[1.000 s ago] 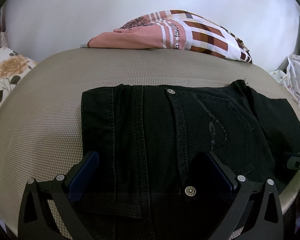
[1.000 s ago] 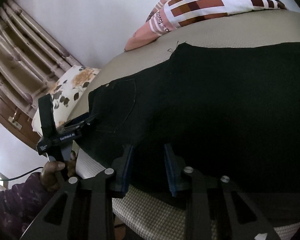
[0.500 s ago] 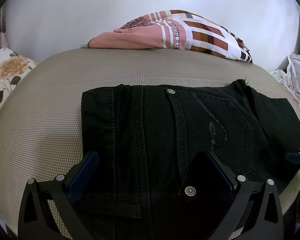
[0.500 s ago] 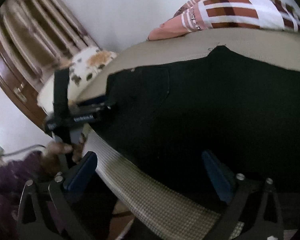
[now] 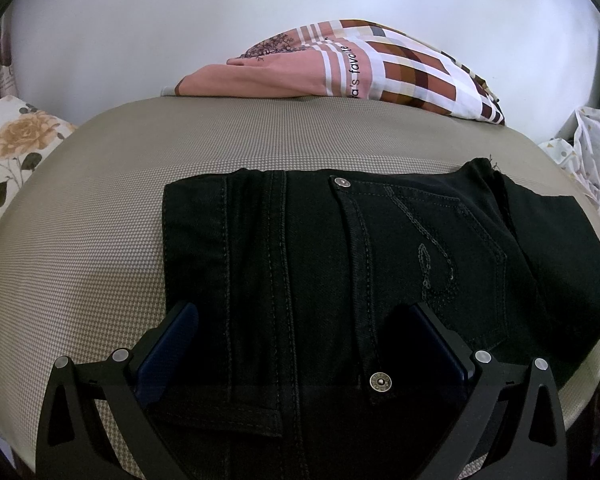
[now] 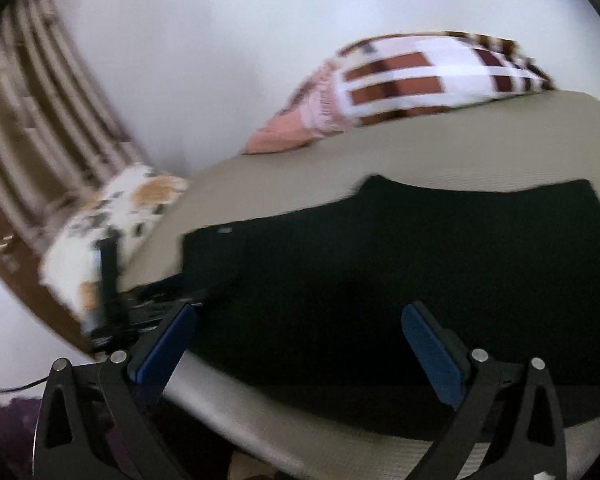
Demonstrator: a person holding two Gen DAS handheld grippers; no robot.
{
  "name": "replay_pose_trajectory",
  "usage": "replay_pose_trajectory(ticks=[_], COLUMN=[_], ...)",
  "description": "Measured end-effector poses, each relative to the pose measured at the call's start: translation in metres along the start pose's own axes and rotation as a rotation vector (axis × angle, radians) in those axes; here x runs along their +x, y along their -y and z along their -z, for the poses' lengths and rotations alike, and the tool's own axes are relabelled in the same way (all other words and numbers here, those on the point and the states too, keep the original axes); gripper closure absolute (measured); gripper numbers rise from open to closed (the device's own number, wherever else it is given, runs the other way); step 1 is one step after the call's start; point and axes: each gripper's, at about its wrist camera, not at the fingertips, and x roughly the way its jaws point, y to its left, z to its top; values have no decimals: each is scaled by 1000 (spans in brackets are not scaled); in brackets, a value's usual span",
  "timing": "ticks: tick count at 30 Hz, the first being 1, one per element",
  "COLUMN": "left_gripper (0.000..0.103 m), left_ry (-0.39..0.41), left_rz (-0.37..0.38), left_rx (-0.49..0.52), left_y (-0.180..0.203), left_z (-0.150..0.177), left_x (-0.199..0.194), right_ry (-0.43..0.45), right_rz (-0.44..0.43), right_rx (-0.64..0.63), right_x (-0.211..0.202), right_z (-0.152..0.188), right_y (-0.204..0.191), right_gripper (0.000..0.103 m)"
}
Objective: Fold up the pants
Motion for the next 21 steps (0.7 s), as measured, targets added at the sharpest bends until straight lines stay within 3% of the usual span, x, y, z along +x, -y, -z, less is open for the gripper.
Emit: replay_pose_trajectory(ticks=[4,7,11,15,17,21], left_gripper=[0,0,0,0,0,0], left_ry=[0,5,46,50,26,-101], left_rz=[0,-2,-73,-18,21,216], left_rx=[0,-1,-36,-140,-237,-452], left_y=[0,-1,-8,-39,-69,-122], left_z=[0,0,-1,-17,-26,-21], left_x=[0,-1,-16,-41,-54,-54], right_ry=[-59,-73,-80,-87,-88,-74], right_rz=[70,92,97,96,87,56], right_rx=[73,43,27,10,9,28], right_x=[23,31,35,34,34,33], right_z=[15,19,22,23,23,22], right_y=[15,14,13,13,12,17], right_gripper=[0,0,0,0,0,0])
